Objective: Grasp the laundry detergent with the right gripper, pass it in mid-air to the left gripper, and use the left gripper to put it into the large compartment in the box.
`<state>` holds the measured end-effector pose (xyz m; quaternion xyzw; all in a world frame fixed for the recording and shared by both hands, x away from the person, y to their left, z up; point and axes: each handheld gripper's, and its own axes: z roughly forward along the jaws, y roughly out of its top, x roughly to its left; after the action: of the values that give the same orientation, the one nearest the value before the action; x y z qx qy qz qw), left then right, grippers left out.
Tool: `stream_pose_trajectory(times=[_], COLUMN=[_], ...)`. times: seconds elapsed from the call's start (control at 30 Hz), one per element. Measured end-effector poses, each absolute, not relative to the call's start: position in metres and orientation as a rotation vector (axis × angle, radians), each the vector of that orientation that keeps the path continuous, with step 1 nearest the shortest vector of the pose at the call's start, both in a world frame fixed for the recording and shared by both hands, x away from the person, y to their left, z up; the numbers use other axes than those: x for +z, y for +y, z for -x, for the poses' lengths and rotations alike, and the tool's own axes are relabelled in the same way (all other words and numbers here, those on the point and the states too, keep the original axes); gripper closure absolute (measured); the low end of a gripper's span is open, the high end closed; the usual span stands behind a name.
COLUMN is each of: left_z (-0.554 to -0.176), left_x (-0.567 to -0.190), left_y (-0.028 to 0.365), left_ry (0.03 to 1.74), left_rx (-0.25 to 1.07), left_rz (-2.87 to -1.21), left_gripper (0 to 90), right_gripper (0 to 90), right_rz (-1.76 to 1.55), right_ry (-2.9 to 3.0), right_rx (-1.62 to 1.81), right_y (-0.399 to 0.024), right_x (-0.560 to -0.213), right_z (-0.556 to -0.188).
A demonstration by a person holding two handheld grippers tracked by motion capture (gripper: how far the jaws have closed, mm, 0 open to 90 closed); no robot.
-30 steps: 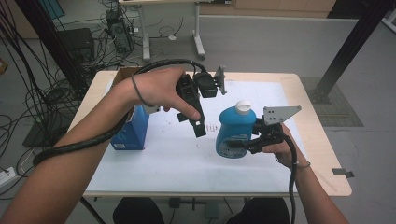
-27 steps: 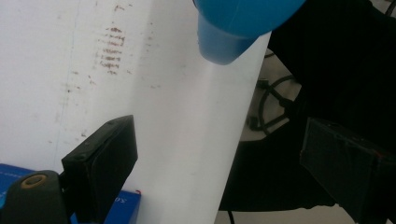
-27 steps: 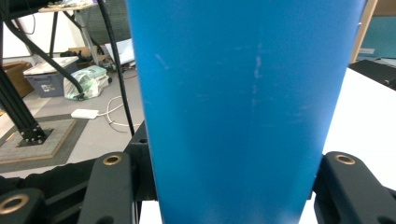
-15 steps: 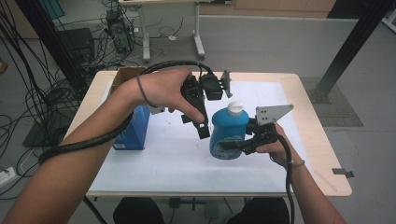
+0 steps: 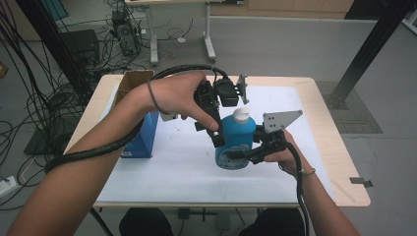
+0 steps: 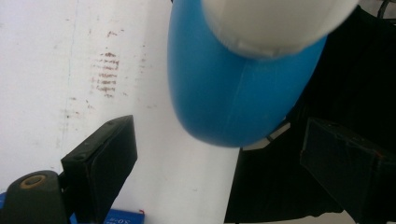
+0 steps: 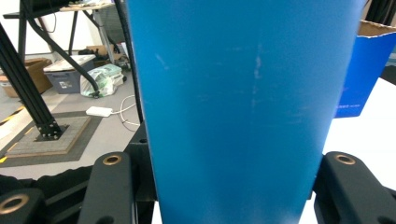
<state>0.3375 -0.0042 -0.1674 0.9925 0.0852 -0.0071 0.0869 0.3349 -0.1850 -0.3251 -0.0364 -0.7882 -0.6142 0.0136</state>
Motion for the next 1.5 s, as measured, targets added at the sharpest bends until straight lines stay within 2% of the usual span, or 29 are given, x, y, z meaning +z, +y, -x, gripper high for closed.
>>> stream_pose_trajectory(times=[1.5], left_z=[-0.332], left_x=[-0.171], left_y=[-0.019], left_ry=[0.16], left_rx=[-0.014], left_rz=[-2.95], left_gripper=[11.5], right_gripper=[43.6], right_rz=[0.036], right_ry=[-2.458], right_rx=[-1.881], right_y=[-0.157], right_x=[-0.321], right_z=[-0.334])
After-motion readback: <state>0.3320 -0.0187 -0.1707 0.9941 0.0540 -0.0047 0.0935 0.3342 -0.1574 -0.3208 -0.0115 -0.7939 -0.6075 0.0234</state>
